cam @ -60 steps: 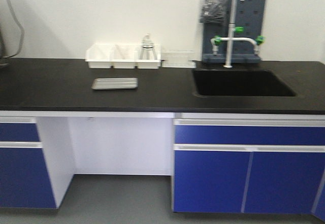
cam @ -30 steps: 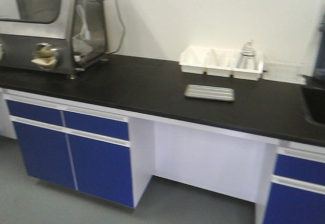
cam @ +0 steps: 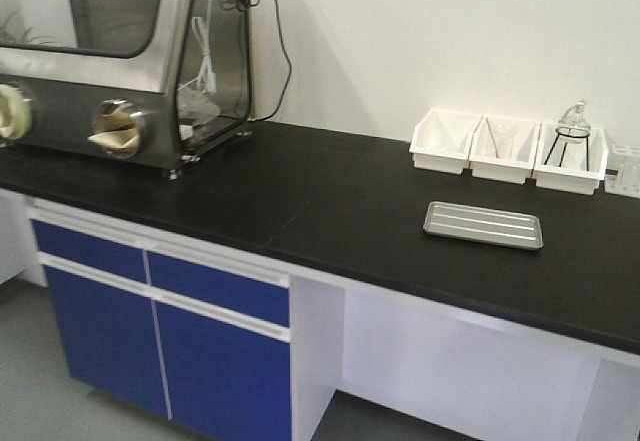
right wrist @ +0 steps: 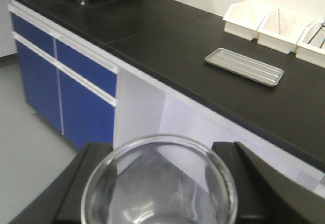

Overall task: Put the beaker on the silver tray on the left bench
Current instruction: 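Drive the base to the bench with the silver tray, holding the beaker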

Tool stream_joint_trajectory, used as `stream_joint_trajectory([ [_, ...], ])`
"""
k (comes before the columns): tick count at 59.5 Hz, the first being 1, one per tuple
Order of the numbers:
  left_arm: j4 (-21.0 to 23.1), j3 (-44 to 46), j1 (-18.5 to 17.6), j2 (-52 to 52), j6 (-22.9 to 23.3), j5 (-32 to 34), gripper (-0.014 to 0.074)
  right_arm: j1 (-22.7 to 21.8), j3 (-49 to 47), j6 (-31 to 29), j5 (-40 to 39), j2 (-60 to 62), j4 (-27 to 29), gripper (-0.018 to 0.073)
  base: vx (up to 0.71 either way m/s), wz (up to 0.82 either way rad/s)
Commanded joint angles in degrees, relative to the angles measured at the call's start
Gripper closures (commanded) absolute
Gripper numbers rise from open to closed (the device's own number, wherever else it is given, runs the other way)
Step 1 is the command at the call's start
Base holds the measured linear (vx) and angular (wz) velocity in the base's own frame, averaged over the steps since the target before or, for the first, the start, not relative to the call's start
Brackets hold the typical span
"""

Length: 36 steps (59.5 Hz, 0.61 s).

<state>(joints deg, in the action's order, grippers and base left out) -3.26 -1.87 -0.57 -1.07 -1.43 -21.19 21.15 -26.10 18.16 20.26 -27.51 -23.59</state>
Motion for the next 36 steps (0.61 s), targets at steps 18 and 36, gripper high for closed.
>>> stream_joint_trajectory([
  [18, 0.16, -1.14, -0.33, -0.42, 0.1, 4.31, 0.0595, -0.18, -1.74, -0.31, -4.18, -0.24, -1.3, 0.0571, 0.47, -0.29],
  [36, 0.16, -1.14, -0.33, -0.42, 0.1, 4.31, 0.0595, -0.18, -1.74, -0.31, -4.26, -0.24, -1.3, 0.0571, 0.46, -0.29],
])
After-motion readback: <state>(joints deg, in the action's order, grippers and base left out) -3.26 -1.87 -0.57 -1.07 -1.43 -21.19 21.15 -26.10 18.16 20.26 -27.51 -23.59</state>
